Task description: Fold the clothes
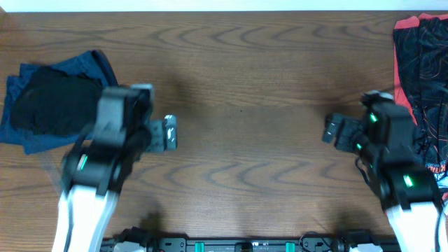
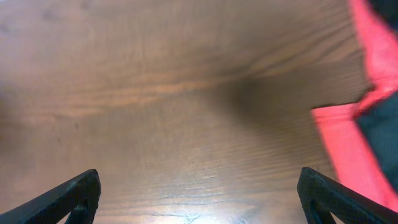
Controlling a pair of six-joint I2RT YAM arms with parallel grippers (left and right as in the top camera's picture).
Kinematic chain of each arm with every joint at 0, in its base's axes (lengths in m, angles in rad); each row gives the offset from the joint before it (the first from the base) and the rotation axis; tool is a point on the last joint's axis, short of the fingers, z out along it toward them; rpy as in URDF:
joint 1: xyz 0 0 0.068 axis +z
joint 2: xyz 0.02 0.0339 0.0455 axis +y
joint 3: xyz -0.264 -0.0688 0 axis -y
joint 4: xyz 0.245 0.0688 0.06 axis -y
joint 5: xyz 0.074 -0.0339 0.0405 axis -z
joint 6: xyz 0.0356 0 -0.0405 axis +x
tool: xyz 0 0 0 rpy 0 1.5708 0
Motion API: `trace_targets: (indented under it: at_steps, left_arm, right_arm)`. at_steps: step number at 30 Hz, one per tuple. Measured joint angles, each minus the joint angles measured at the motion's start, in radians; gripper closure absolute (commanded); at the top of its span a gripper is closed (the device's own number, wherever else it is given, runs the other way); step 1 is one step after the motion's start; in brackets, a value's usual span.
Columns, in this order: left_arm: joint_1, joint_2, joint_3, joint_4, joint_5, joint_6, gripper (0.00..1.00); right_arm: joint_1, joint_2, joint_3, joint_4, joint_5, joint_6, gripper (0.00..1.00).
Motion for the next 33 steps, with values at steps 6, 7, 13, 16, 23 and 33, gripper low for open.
trace_targets:
  at_steps: [6,7,13,16,23,33]
  left_arm:
    - [0.0,-0.301,-0.072,-0.008,-0.003,0.003,0.02]
    - [0.0,-0.33,-0.074,-0.005,-0.003,0.003,0.02]
    - [0.0,-0.438,-0.078,-0.006,-0.003,0.003,0.02]
    - [0.0,-0.454,-0.078,-0.006,-0.003,0.003,0.02]
    - [0.0,-0.454,-0.079,-0.006,-0.004,0.003,0.02]
    - [0.0,-0.454,-0.08,-0.007,-0.01,0.003,0.02]
  right_arm:
    - [0.0,-0.27,-0.016,-0.032,0.083,0.016,0.01]
    - [0.0,-0.303,-0.019,-0.043,0.089,0.018,0.01]
    - [0.0,-0.394,-0.026,-0.094,0.108,0.025,0.01]
    - [0.0,-0.396,-0.029,-0.131,0.108,0.026,0.01]
    - [0.0,-0.396,-0.032,-0.24,0.109,0.026,0.01]
    - [0.06,-0.414,-0.037,-0.357,0.112,0.026,0.01]
